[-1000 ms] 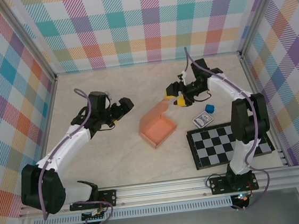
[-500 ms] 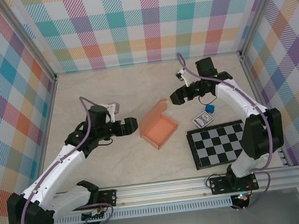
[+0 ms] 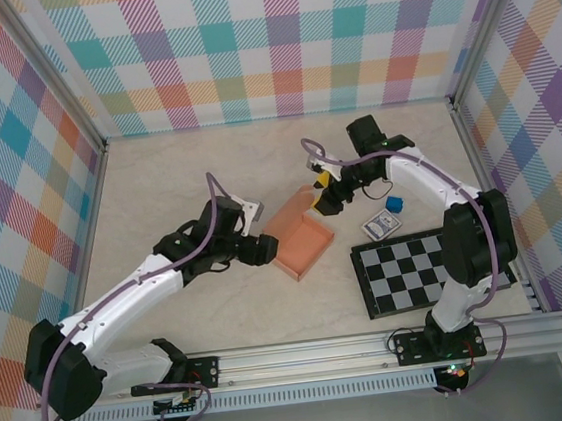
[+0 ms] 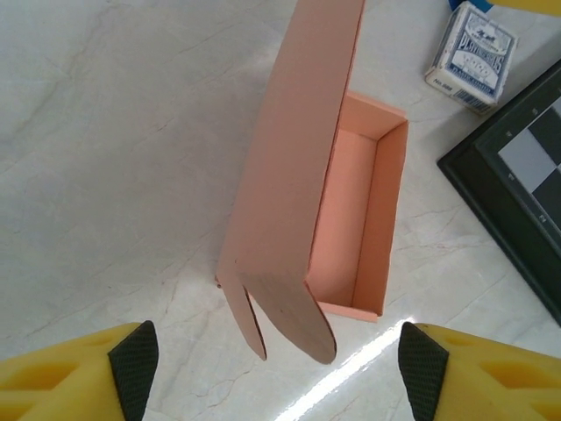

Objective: Fold the paper box

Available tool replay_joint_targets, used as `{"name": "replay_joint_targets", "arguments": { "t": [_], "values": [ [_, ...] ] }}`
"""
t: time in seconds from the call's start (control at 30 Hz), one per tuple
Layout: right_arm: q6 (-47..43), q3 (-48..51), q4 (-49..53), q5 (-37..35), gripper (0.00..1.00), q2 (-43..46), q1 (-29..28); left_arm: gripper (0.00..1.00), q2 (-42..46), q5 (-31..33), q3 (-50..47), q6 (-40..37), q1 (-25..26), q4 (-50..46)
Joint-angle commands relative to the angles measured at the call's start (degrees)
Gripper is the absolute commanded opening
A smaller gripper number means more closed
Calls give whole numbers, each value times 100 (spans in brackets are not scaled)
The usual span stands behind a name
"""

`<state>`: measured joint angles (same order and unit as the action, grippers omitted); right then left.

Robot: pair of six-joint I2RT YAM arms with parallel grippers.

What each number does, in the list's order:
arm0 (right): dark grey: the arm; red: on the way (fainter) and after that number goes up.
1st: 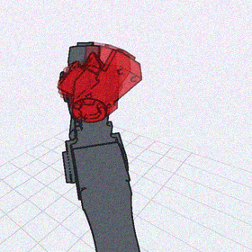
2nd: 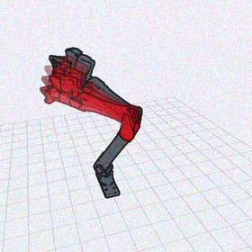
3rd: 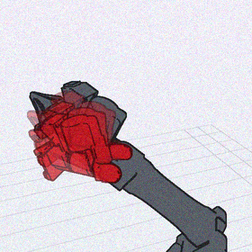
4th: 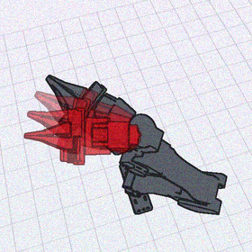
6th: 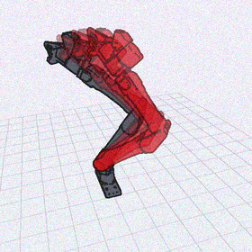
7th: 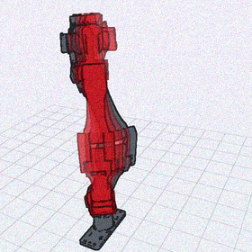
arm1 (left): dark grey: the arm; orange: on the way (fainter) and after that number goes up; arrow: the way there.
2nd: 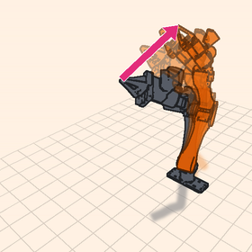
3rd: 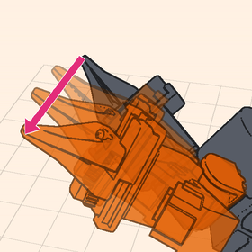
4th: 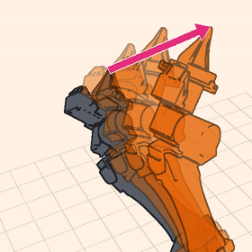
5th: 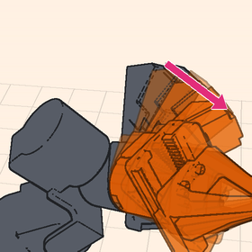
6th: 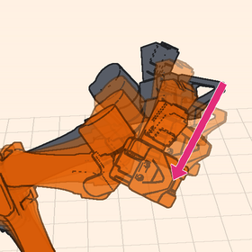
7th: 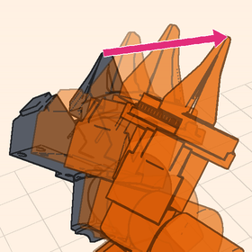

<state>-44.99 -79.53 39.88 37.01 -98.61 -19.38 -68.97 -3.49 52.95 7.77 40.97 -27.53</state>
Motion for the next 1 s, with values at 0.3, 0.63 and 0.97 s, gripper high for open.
{"name": "replay_joint_targets", "arguments": {
  "t": [0.3, 0.63, 0.97],
  "values": [
    [-1162, -8, 133, 69, 75, 107, -13, 46, -405, 856, 445, -1196, 244, -329],
    [-780, 447, -560, 22, 74, 270, -26, 28, -644, 1136, 633, -2386, 238, -84],
    [52, 1384, -1479, -98, 73, 739, -31, 25, -1071, 818, 814, -3710, -150, 643]
  ]
}}
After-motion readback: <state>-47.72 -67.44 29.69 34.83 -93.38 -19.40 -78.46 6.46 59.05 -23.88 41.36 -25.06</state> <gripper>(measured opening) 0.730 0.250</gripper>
